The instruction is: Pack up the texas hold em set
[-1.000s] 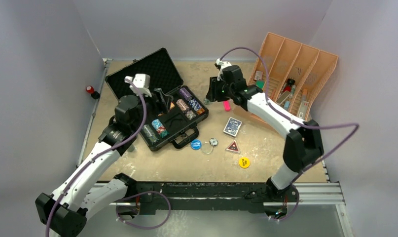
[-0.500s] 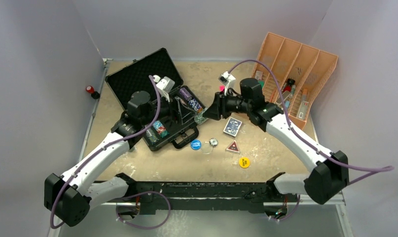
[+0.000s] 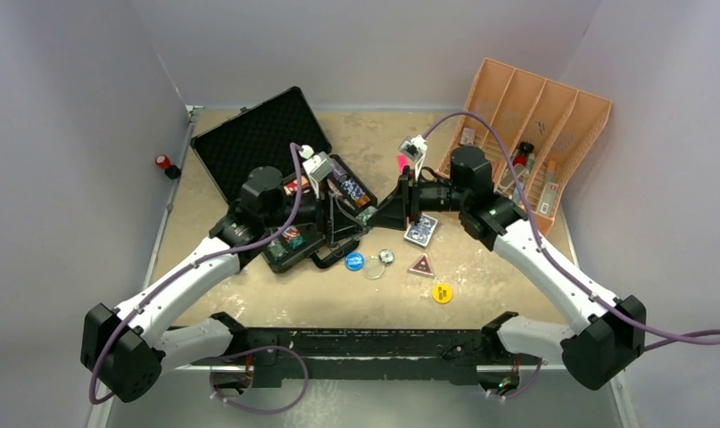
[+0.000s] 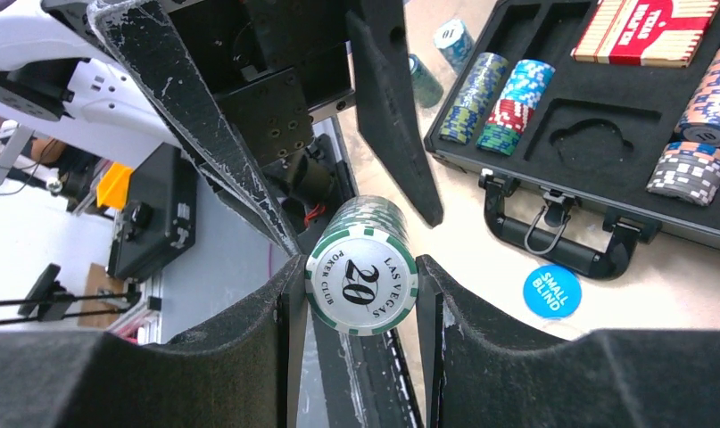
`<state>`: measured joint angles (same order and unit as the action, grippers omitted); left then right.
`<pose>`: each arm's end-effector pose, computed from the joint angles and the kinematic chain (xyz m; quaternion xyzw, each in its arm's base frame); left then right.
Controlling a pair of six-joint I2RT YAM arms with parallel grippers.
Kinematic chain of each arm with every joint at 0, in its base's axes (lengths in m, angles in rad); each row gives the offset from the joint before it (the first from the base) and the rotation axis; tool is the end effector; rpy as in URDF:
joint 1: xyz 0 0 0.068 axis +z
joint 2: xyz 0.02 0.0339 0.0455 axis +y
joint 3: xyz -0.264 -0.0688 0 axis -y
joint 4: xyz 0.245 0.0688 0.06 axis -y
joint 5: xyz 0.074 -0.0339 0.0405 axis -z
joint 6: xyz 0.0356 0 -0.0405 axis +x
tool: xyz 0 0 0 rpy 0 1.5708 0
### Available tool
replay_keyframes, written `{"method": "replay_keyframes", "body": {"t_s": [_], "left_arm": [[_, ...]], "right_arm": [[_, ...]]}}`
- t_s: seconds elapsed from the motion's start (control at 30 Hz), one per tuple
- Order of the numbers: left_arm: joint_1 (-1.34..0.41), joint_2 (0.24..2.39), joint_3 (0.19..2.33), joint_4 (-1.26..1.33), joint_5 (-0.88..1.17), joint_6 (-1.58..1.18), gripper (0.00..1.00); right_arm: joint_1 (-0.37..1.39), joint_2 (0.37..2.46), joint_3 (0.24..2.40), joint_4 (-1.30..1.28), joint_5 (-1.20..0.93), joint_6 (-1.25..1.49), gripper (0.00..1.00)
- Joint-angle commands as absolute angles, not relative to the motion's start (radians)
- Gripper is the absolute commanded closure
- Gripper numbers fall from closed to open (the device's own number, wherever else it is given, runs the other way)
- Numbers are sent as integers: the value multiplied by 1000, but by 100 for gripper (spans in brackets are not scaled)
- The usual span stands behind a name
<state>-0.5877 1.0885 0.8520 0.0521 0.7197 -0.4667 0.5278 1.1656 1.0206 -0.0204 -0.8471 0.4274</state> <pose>0.1941 -0.1575 0.3298 0.2681 0.7050 -0.5350 0.3806 0.2140 0.1556 0.3640 -0.3002 0.6815 0.5493 0.3791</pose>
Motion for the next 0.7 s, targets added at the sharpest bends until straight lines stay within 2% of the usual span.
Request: {"method": "replay_keyframes", "body": {"t_s": [0.0, 0.07, 0.2, 0.57, 0.6, 0.67], "left_arm": [[-590, 1105, 866, 91, 803, -434, 46], [-590, 1105, 860, 95, 822, -432, 51], [-591, 1098, 853, 97, 880, -429, 51], [-595, 1101, 839, 107, 905, -440, 45], [-594, 1100, 840, 107, 899, -439, 46], [-595, 1098, 843, 106, 893, -440, 54]], "right_arm": [[527, 1178, 1085, 43, -964, 416, 75], [527, 1194, 1093, 43, -1011, 404, 75], [527, 1209, 1086, 77, -1061, 403, 75], [527, 1216, 1077, 149, -1121, 416, 75], [528, 1216, 1076, 152, -1121, 416, 75], [527, 1220, 1073, 158, -1122, 416, 75]]}}
